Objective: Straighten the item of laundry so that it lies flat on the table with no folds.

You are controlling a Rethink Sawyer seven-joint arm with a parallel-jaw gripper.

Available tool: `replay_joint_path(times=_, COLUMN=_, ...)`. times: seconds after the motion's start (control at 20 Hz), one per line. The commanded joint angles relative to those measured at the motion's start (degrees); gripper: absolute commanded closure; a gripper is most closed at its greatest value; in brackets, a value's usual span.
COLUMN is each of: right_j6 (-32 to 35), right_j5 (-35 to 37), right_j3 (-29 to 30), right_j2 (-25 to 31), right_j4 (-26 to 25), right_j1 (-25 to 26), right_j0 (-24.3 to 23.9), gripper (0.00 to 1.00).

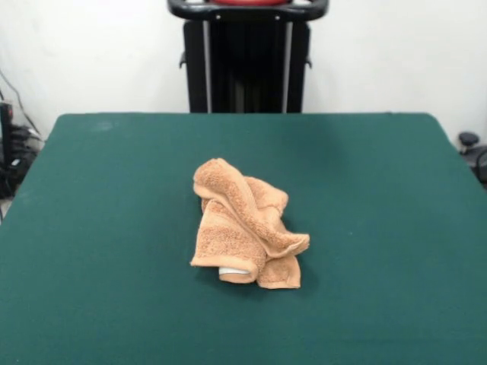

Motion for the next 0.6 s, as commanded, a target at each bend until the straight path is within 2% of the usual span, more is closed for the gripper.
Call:
replay_joint_path(times=0.05, right_j6=-16.89, right_j5=-1.31, right_j3=17.82, right_j2=9.53, right_j4=-4.47, right_j1=-4.66, right_j0=-1.66, gripper=0.00)
replay_joint_path(times=0.6, right_j6=-14.80, right_j5=-1.45, right_j3=28.43, right_j2=13.87, right_j4=-8.53, right_j1=-12.67, right_j0=-4.67, gripper=0.00)
